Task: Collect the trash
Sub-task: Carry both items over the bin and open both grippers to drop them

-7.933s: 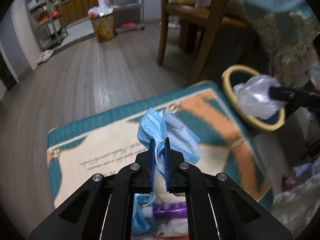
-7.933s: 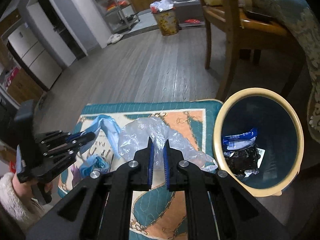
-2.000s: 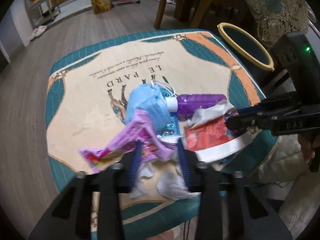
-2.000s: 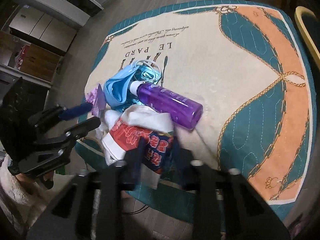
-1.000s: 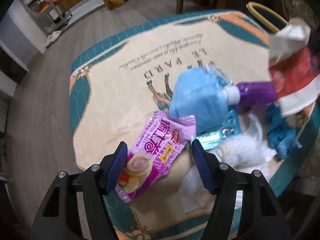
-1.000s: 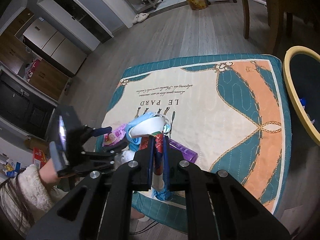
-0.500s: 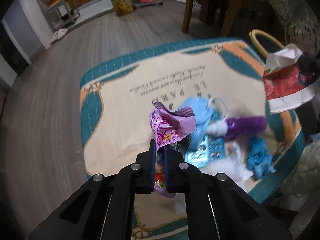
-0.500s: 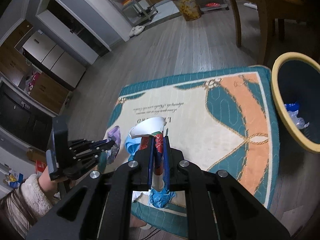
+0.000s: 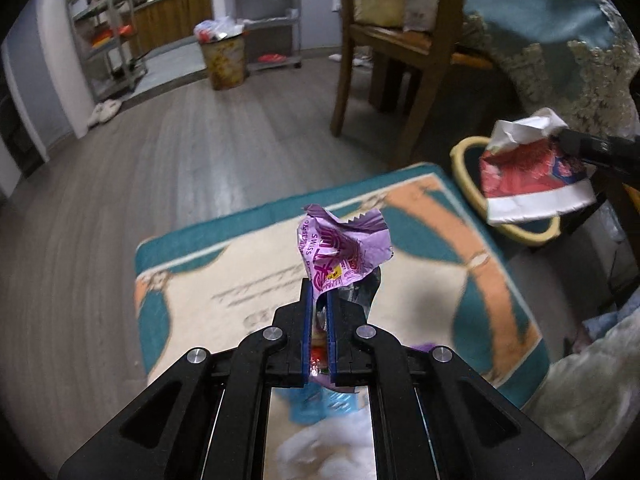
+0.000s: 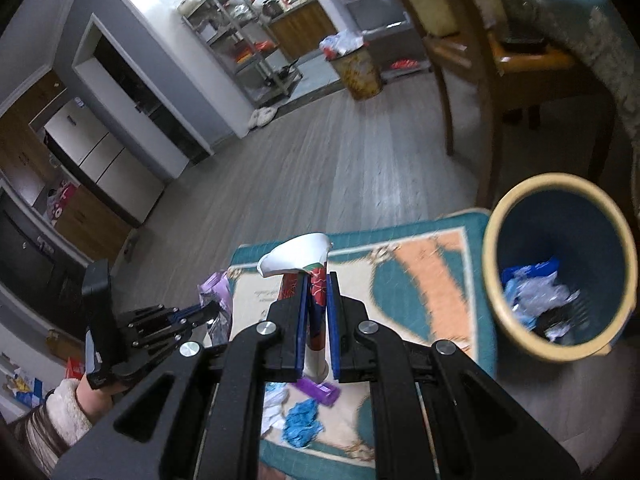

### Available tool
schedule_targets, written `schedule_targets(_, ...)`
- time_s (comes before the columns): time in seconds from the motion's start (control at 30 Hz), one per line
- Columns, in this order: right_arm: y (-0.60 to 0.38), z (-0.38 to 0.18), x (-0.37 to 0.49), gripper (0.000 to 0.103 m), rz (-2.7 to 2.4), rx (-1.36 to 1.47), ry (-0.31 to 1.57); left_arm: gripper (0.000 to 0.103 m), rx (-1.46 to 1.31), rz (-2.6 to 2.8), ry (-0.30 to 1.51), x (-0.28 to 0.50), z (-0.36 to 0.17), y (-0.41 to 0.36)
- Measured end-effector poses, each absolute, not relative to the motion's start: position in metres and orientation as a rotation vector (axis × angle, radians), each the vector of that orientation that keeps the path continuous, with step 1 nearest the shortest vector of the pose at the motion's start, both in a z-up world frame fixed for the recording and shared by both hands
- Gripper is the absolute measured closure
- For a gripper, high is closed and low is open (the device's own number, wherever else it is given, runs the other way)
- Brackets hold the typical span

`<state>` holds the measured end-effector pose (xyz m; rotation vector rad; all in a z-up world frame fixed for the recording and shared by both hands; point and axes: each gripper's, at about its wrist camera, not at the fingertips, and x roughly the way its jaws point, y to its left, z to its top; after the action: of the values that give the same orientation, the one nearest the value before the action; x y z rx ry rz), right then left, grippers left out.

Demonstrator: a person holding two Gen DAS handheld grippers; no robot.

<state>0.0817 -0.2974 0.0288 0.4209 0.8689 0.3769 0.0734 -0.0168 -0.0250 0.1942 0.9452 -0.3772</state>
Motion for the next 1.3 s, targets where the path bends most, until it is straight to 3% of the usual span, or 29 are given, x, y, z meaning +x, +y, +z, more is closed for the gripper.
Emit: schedule_targets(1.3, -0.481, -0.037, 0.088, 0.095, 0.002, 0.49, 0.896, 0.096, 0.206, -0.622, 0.934, 0.113, -0.047, -0.222)
